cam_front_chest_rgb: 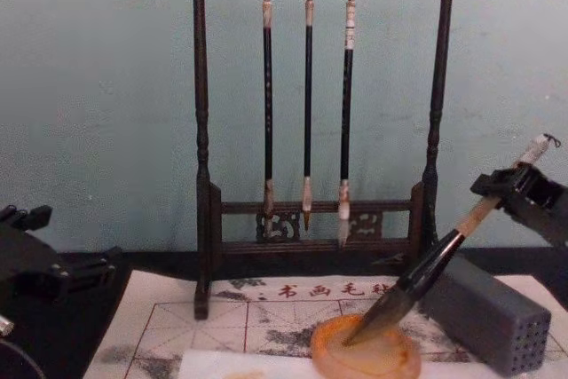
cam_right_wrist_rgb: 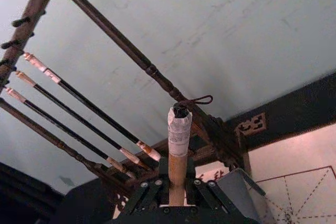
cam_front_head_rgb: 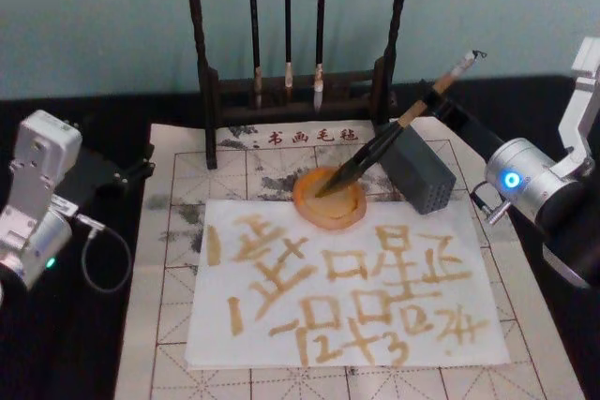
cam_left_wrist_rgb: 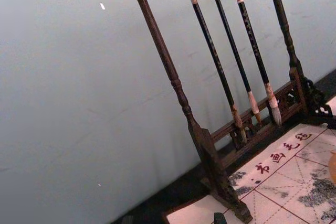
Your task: Pick up the brush from the inkstone, write on the paper, then place the brush back to its original position.
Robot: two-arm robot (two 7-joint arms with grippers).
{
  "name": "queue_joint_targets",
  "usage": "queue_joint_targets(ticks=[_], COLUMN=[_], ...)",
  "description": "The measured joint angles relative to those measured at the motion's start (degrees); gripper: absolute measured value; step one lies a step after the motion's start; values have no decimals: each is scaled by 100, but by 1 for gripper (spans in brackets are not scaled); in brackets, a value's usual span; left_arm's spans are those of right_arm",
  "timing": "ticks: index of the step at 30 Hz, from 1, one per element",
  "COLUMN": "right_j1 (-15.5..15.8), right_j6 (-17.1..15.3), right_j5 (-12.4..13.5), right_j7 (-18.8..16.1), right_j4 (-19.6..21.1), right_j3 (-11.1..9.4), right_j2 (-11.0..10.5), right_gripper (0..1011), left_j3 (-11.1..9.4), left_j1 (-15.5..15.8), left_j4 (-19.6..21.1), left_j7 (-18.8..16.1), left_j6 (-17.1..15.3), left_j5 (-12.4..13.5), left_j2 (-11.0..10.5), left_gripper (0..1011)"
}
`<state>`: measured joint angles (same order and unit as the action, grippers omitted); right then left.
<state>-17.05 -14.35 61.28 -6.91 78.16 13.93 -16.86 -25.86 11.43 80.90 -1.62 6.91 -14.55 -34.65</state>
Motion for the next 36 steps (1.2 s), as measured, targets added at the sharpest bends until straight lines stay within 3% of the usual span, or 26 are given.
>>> queue_joint_targets(ticks=[19, 36], right_j1=[-287, -371], right_j6=[-151, -244], right_j5=[562, 954], right_j7=[425, 676], right_j4=[-494, -669], right_j3=[50, 145], right_j2=[124, 108], right_gripper=[185, 185], left_j3=[0, 0], left_j1=[0, 0], left_j4=[0, 0], left_j7=[0, 0], left_j6=[0, 0], left_j5=[0, 0], left_j2=[0, 0], left_gripper=[1001, 1001])
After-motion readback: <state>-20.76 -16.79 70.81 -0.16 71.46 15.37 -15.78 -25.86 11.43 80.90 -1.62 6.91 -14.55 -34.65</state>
